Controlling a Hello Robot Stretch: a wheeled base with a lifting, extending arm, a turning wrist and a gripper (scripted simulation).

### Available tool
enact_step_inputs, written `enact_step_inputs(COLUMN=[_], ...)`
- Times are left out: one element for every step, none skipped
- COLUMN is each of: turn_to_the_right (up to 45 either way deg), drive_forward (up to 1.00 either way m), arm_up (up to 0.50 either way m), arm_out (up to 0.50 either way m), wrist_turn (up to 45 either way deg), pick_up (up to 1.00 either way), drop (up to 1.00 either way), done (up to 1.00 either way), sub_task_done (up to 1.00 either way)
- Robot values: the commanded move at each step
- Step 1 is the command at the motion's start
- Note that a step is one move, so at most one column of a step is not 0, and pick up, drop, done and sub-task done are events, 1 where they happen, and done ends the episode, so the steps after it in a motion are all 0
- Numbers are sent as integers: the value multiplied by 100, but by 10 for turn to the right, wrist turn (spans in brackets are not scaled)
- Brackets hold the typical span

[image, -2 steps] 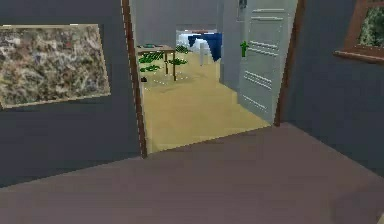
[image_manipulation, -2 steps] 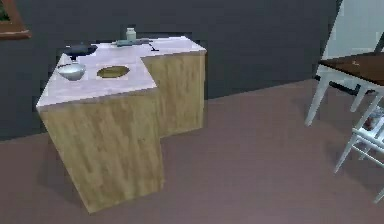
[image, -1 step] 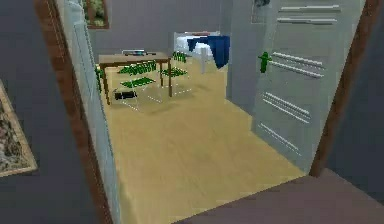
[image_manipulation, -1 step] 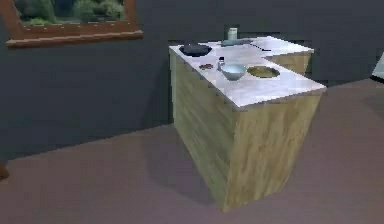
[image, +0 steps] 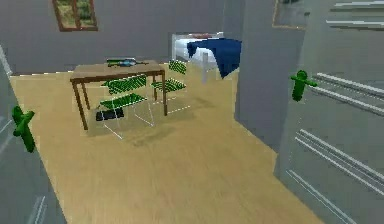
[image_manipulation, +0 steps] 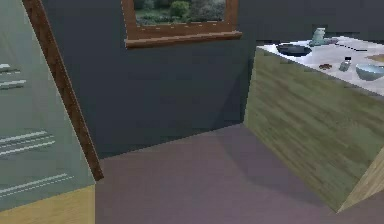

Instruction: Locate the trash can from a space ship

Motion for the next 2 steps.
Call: enact_step_inputs(turn_to_the_right=[-90, 0], drive_forward=[0, 70], arm_up=[0, 0], arm_out=[0, 0], wrist_turn=[0, 0], pick_up=[0, 0], drop=[0, 0], done=[0, 0], sub_task_done=[0, 0])
